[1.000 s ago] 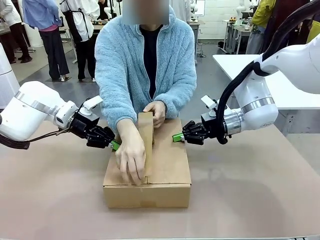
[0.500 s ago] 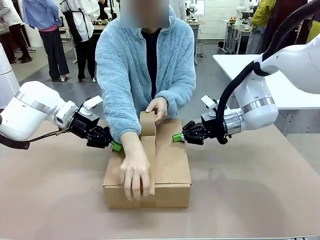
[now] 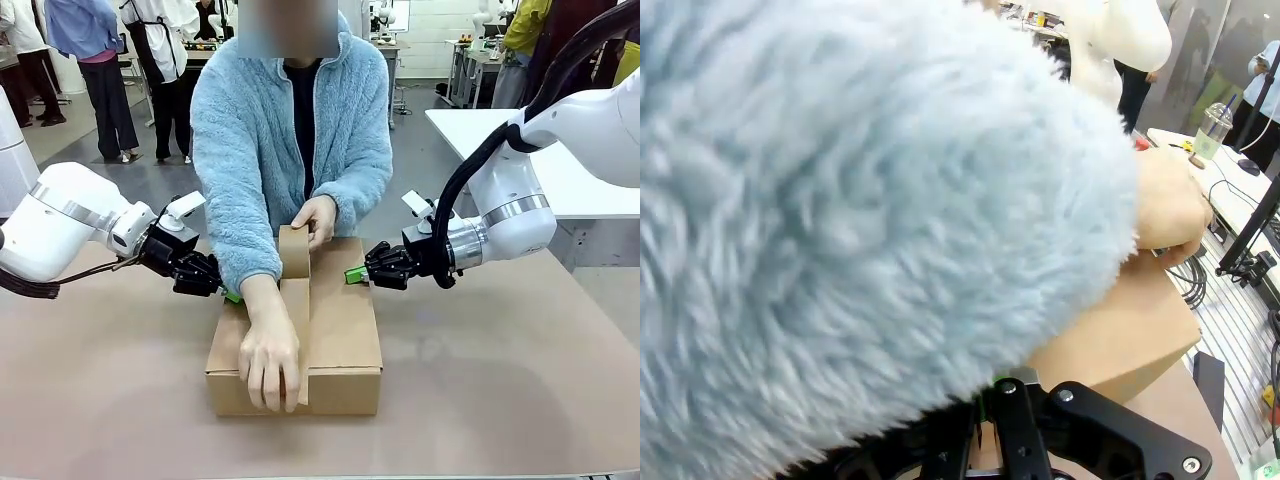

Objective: Wrap the clocks to prevent damage.
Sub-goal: After the human seals the box with tape, release both hands from the side flaps of the Package Box.

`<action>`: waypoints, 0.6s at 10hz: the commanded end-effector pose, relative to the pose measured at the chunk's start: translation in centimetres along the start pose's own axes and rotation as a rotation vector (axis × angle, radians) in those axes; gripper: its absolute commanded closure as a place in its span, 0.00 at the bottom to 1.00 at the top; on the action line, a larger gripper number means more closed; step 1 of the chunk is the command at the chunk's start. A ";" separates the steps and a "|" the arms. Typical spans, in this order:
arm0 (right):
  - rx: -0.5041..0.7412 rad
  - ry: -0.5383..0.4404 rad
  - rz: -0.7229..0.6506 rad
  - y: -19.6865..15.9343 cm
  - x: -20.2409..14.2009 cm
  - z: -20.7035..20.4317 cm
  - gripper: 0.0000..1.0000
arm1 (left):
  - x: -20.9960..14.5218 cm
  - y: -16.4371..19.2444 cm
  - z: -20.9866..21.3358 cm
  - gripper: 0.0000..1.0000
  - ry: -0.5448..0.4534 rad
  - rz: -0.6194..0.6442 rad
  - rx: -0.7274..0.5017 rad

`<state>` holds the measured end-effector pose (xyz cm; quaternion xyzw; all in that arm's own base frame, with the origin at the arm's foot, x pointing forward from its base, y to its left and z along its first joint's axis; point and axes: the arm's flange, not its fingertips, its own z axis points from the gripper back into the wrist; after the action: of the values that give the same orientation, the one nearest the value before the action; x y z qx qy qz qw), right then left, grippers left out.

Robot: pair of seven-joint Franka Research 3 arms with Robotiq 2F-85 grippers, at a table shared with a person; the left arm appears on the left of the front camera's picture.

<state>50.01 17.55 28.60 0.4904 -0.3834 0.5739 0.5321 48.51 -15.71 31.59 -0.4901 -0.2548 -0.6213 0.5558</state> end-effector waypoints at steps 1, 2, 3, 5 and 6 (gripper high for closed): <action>-0.011 0.001 -0.009 0.1 -0.3 -0.2 0.99 | -0.2 0.2 -0.2 1.00 0.003 0.003 0.017; -0.011 0.001 -0.009 0.1 -0.3 -0.2 0.99 | -0.2 0.2 -0.2 1.00 0.003 0.003 0.017; -0.011 0.001 -0.009 0.1 -0.3 -0.2 0.99 | -0.2 0.2 -0.2 1.00 0.003 0.003 0.017; -0.011 0.001 -0.009 0.1 -0.3 -0.2 0.99 | -0.2 0.2 -0.2 1.00 0.003 0.003 0.017; -0.011 0.001 -0.009 0.1 -0.3 -0.2 0.99 | -0.2 0.2 -0.2 1.00 0.003 0.003 0.017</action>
<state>50.02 17.55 28.59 0.4903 -0.3834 0.5739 0.5322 48.52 -15.69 31.58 -0.4897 -0.2550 -0.6212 0.5561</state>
